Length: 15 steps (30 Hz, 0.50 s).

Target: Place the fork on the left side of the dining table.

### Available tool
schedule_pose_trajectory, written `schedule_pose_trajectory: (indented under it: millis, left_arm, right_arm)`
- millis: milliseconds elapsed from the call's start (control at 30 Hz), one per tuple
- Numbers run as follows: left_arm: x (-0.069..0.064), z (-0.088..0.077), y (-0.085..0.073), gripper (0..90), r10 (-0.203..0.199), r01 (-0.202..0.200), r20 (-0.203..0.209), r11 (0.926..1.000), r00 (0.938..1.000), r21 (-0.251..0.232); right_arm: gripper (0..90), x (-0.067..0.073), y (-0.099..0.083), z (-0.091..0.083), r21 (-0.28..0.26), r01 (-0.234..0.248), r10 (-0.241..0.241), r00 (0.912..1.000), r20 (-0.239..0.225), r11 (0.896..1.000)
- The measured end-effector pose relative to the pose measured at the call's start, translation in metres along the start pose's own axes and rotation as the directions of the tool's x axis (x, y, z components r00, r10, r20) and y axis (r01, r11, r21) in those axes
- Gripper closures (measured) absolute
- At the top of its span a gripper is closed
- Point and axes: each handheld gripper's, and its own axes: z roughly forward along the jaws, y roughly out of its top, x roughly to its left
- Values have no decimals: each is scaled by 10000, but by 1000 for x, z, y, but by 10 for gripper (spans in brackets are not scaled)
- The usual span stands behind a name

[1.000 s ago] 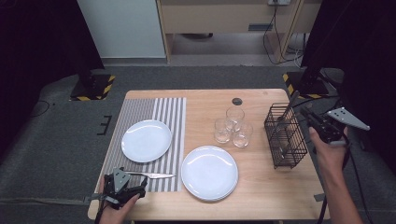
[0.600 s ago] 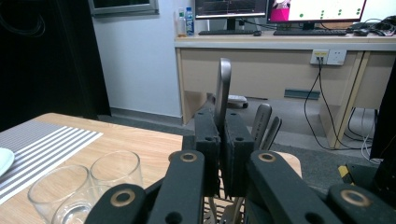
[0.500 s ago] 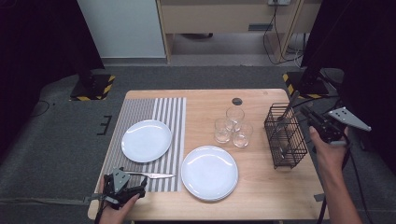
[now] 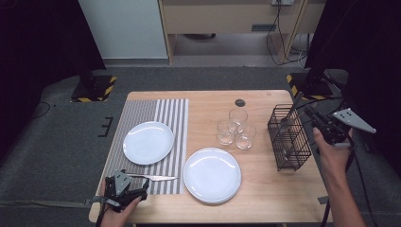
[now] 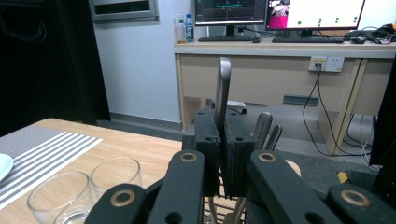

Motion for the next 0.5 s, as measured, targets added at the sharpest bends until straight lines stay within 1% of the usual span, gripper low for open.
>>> schedule_pose_trajectory:
  millis: [300,500]
  left_arm:
    - [0,0,0,44,-3,3,-1,10000,10000,-3]
    - [0,0,0,44,-11,11,3,10000,10000,-13]
  right_arm:
    - [869,1,4,3,39,121,-121,9999,108,9999]
    - [869,2,8,6,83,196,-197,9998,101,9998]
